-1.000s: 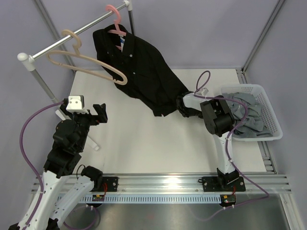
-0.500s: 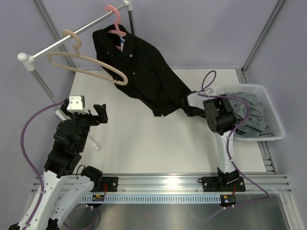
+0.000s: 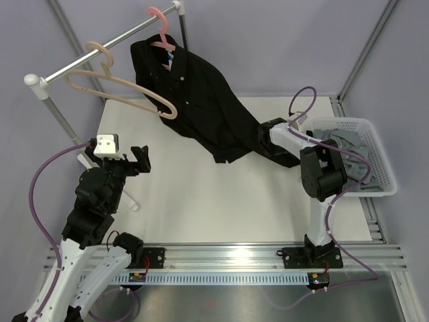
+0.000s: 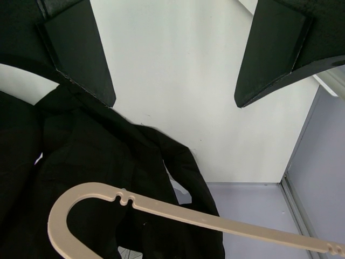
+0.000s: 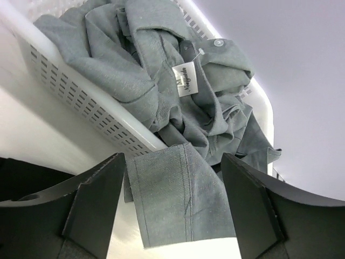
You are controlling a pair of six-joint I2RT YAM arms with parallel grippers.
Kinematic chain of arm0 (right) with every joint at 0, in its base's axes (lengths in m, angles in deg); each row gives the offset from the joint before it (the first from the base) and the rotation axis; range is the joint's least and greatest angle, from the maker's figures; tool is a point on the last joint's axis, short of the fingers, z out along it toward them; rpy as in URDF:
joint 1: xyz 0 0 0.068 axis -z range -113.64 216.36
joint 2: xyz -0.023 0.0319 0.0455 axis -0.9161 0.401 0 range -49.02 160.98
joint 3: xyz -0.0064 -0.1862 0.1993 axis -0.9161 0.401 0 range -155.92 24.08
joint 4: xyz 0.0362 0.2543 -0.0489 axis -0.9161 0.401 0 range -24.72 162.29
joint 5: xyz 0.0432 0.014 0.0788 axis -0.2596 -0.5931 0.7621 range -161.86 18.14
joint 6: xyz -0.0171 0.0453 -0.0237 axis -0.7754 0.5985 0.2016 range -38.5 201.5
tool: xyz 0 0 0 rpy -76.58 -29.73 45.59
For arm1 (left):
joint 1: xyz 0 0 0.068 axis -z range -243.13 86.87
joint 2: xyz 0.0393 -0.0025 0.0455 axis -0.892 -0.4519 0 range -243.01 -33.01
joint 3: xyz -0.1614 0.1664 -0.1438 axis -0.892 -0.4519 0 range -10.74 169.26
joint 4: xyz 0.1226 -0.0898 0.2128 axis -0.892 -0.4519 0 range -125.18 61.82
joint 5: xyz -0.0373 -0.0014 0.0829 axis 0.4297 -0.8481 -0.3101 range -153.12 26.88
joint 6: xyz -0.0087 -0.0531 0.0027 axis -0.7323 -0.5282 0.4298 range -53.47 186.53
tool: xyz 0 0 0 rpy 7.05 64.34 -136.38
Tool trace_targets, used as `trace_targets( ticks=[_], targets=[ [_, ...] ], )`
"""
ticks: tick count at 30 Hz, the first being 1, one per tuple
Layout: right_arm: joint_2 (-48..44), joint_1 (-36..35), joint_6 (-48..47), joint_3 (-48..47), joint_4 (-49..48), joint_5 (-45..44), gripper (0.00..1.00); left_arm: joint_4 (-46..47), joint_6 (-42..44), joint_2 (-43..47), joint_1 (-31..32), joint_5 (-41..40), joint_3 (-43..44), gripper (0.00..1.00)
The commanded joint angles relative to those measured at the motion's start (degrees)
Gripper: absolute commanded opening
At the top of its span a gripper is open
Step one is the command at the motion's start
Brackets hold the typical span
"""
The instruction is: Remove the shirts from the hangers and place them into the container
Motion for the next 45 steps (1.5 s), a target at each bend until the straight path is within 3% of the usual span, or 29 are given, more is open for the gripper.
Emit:
trace_targets(
  ticks=[1,9,13,14,17,24,26,27,29,30,32,37,45],
  targets=[
    [-2.9,-0.3,1.9,-0.3,16.9,-2.7,0.77,2.8,0.6,0.5,-0.1,0.5,-0.1,0.99],
    [-3.0,2.4,3.1,2.2,16.9,-1.4,0.56,2.7,0.5,1.0,-0.1,0.8,-0.1,0.99],
    [-3.5,3.9,3.8,3.8,16.5,-0.9,0.36,2.7,0.5,1.2,-0.1,0.9,-0.1,0.99],
    [-3.6,4.2,4.0,4.2,16.6,-0.8,0.23,2.8,0.5,1.3,-0.1,0.8,-0.1,0.99],
    [-4.6,5.3,4.6,4.6,16.7,-0.1,0.0,2.8,0.5,1.2,-0.1,0.7,0.0,0.99],
    [-11.3,8.4,-1.7,4.7,12.1,2.0,0.0,2.8,0.7,1.3,-0.1,0.4,-0.2,0.99],
    [-14.6,9.5,-14.5,6.6,0.7,4.3,0.0,2.7,0.7,1.3,-0.1,0.4,-0.1,0.99],
    [-19.2,11.8,-19.5,7.9,-11.1,9.4,0.0,2.8,0.7,1.3,-0.1,0.3,-0.2,0.99],
    [-25.5,16.0,-34.1,14.5,-24.6,19.0,0.0,2.7,0.8,1.4,-0.1,0.1,-0.2,0.99],
    [-31.8,19.0,-36.6,16.7,-29.8,31.0,0.0,2.7,0.8,1.4,-0.1,0.0,-0.2,0.99],
    [-36.1,24.9,-41.6,21.1,-40.0,35.6,0.0,2.7,0.9,1.4,-0.1,-0.1,-0.3,0.99],
    [-33.3,28.3,-42.7,14.6,-36.7,35.9,0.0,2.7,1.0,1.5,-0.1,-0.6,-0.2,0.99],
    [-29.3,33.7,-42.0,8.8,-41.2,44.0,0.0,2.8,1.0,1.0,-0.1,-0.8,-0.4,0.99]
  ],
)
